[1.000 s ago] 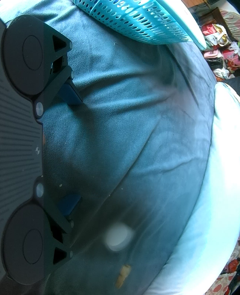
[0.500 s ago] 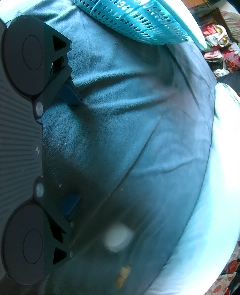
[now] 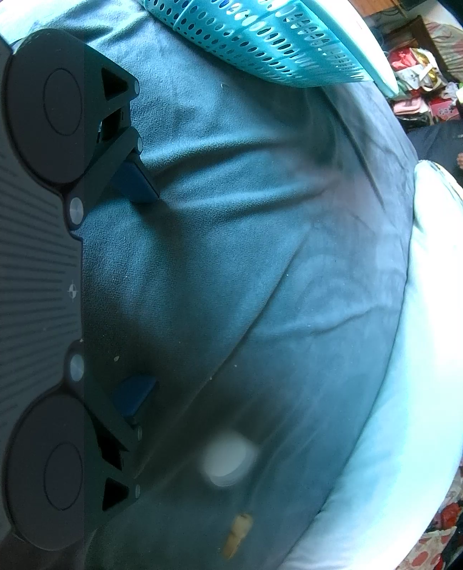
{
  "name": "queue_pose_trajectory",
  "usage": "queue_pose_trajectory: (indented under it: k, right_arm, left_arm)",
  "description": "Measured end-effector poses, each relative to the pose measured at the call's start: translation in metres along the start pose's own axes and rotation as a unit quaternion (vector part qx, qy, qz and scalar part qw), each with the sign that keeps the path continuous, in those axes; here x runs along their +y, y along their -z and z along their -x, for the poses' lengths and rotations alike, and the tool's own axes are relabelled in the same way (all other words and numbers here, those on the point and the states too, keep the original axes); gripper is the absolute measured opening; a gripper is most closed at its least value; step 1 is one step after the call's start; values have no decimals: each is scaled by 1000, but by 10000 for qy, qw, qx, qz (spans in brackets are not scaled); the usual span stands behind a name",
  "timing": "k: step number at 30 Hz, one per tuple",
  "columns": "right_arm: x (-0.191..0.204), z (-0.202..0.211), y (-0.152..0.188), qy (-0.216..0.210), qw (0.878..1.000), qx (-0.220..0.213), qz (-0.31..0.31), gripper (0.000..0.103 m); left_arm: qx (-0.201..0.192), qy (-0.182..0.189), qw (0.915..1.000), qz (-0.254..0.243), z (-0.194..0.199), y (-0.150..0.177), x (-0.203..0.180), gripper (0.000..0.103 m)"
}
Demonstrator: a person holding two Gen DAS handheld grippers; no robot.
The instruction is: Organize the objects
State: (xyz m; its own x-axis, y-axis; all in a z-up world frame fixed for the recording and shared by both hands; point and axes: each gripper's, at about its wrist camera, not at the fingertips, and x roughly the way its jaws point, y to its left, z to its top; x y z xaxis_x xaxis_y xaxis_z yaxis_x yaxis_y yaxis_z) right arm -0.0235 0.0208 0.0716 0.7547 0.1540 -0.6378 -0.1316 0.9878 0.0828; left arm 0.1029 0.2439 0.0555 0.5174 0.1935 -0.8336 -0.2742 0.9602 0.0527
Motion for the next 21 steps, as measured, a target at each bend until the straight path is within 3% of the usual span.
queue_pose_trajectory:
  k: [21]
  right_arm:
    - [5,-3,-4,55,10000,46,51,103]
  left_arm:
    - [61,39,10000,-31,2,2,2,103]
